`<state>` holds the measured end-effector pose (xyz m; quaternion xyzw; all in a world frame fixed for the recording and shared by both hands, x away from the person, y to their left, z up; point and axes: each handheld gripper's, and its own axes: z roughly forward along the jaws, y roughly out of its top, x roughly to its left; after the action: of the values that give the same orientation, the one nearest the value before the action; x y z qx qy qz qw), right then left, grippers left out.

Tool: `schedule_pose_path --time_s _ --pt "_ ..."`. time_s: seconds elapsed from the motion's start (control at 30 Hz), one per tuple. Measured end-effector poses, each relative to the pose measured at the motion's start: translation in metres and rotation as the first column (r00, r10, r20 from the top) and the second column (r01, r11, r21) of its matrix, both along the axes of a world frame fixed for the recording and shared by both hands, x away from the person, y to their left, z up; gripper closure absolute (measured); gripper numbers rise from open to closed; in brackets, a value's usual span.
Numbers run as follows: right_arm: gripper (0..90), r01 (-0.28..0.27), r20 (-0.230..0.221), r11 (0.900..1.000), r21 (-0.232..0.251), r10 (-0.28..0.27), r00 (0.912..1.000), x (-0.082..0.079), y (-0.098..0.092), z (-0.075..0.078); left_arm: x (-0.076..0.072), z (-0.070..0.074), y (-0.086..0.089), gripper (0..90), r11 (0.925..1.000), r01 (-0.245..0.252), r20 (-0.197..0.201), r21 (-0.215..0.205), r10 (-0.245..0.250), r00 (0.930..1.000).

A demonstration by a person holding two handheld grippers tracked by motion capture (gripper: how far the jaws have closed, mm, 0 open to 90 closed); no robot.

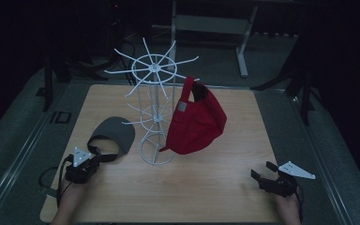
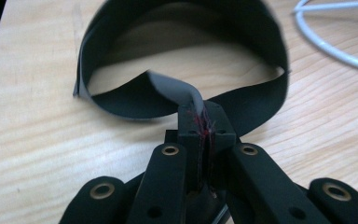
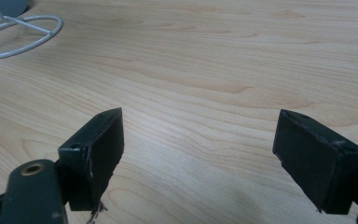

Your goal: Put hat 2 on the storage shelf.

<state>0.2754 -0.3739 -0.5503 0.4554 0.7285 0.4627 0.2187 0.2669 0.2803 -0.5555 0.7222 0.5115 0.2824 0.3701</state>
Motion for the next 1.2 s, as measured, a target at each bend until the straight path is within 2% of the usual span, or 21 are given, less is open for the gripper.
schedule_pose_path --time_s 0.07,0.13,0.23,0.4,0.6,0.83,0.87,0.9,0.93,1.07,1.2 --pt "16.4 0.0 -0.001 1.0 0.003 0.0 1.0 0.0 0.0 0.0 -0.003 0.004 0.002 88.2 0.9993 0.036 0.042 -0.014 -0.035 0.9985" --pt "16.4 0.001 -0.001 1.0 0.004 -0.001 1.0 0.0 0.0 0.0 -0.008 0.009 0.005 88.2 0.995 0.096 0.11 -0.028 -0.093 0.9896" --pt "16.4 0.001 -0.001 1.0 0.007 -0.001 1.0 0.0 0.0 0.0 -0.012 0.018 0.006 88.2 0.9913 0.13 0.164 -0.02 -0.125 0.9784" --pt "16.4 0.001 -0.004 1.0 0.014 -0.001 1.0 0.0 -0.001 0.0 -0.013 0.03 0.011 88.2 0.9914 0.127 0.213 -0.035 -0.116 0.9702" --pt "16.4 0.0 -0.006 1.0 0.021 0.0 1.0 0.0 -0.002 0.0 -0.014 0.051 0.014 88.2 0.9881 0.143 0.273 -0.056 -0.122 0.954" --pt "16.4 -0.001 -0.008 1.0 0.029 0.001 1.0 0.0 -0.002 0.0 -0.015 0.081 0.014 88.2 0.9855 0.162 0.342 -0.051 -0.136 0.9299" --pt "16.4 -0.001 -0.008 1.0 0.029 0.001 1.0 0.0 -0.002 0.0 -0.015 0.081 0.014 88.2 0.9855 0.162 0.342 -0.051 -0.136 0.9299" --pt "16.4 0.0 -0.007 1.0 0.029 0.001 1.0 0.0 -0.002 0.001 -0.015 0.09 0.015 88.2 0.9843 0.167 0.361 -0.057 -0.135 0.9225" --pt "16.4 -0.002 -0.009 1.0 0.029 0.002 1.0 0.0 -0.002 0.001 -0.016 0.094 0.015 88.2 0.984 0.166 0.369 -0.064 -0.131 0.92" --pt "16.4 -0.003 -0.008 1.0 0.03 0.003 1.0 0.001 -0.003 0.001 -0.018 0.108 0.015 88.2 0.9817 0.182 0.383 -0.055 -0.148 0.9118" --pt "16.4 -0.002 -0.008 0.999 0.036 0.002 1.0 0.001 -0.003 0.001 -0.025 0.125 0.016 88.1 0.9761 0.211 0.409 -0.053 -0.171 0.8961"
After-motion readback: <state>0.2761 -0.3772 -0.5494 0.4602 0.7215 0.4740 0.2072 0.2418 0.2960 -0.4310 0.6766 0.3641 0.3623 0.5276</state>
